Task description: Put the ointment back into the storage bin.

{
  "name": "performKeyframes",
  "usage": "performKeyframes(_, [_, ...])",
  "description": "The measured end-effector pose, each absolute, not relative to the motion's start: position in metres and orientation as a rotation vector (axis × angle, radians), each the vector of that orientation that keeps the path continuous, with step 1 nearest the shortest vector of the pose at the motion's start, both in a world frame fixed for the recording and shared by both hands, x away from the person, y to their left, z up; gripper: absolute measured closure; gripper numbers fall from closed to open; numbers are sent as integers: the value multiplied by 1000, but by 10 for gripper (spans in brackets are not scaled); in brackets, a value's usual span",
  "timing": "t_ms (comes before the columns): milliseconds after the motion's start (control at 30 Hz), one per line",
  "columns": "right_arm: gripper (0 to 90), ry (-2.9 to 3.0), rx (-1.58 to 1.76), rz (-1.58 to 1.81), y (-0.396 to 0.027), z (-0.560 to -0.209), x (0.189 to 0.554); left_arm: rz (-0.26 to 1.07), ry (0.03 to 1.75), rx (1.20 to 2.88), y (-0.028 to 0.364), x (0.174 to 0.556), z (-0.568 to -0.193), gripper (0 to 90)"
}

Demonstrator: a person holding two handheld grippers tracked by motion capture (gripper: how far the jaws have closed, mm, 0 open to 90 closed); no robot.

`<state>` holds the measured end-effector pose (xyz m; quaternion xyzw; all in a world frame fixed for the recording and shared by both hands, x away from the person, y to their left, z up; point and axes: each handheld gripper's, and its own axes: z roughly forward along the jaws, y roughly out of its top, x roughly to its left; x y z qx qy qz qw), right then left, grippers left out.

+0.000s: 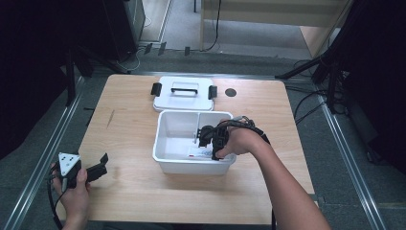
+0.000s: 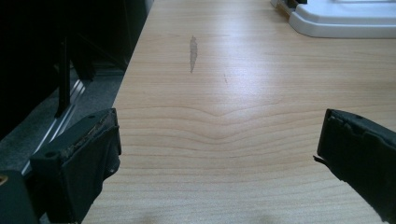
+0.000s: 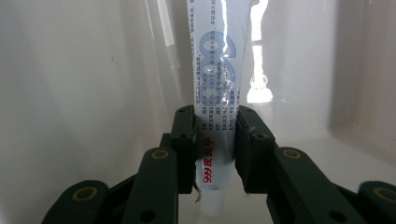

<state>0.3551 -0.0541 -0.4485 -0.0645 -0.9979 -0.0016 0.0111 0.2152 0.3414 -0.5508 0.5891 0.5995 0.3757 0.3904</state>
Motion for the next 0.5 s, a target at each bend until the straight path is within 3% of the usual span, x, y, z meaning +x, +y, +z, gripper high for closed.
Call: performKeyframes(500, [726,-3098,-199,-17,-55,-453,355,954,1525,1494,341,215,-551,0])
